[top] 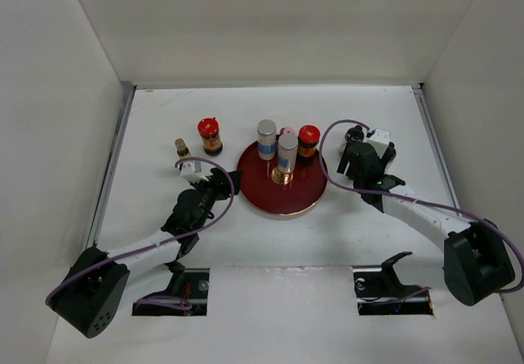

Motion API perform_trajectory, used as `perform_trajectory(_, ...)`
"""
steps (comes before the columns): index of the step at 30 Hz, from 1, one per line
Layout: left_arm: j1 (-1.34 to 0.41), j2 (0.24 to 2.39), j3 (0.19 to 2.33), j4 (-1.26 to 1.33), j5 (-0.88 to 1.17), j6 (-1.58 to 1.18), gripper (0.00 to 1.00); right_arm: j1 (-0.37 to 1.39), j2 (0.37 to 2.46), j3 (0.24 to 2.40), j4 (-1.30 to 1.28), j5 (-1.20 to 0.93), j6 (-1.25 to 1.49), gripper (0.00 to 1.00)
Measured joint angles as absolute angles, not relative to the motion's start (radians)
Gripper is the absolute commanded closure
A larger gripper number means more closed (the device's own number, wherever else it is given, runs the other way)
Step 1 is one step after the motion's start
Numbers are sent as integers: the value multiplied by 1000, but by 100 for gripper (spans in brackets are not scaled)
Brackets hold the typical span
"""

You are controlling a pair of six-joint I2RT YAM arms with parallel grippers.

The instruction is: Organize the condiment bottles

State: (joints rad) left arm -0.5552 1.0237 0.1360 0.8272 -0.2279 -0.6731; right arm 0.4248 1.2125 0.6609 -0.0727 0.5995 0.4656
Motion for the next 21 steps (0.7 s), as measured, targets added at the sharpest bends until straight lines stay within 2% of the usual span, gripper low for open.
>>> perform_trajectory(2, -556, 1024, 136, 827, -228, -673, 32, 424, 1242, 667, -82, 599, 471, 25)
perform_trajectory(9, -557, 1024, 136, 827, -228, -673, 32, 410, 1320, 722, -80, 610, 486, 32)
perform_trajectory(16, -557, 1037, 136, 829, -228, -673, 32, 397, 1357, 731, -71, 637, 486, 55)
perform_trajectory(21, -557, 1048, 136, 833, -227, -674, 32, 403, 1316, 728, -67, 663, 478, 59)
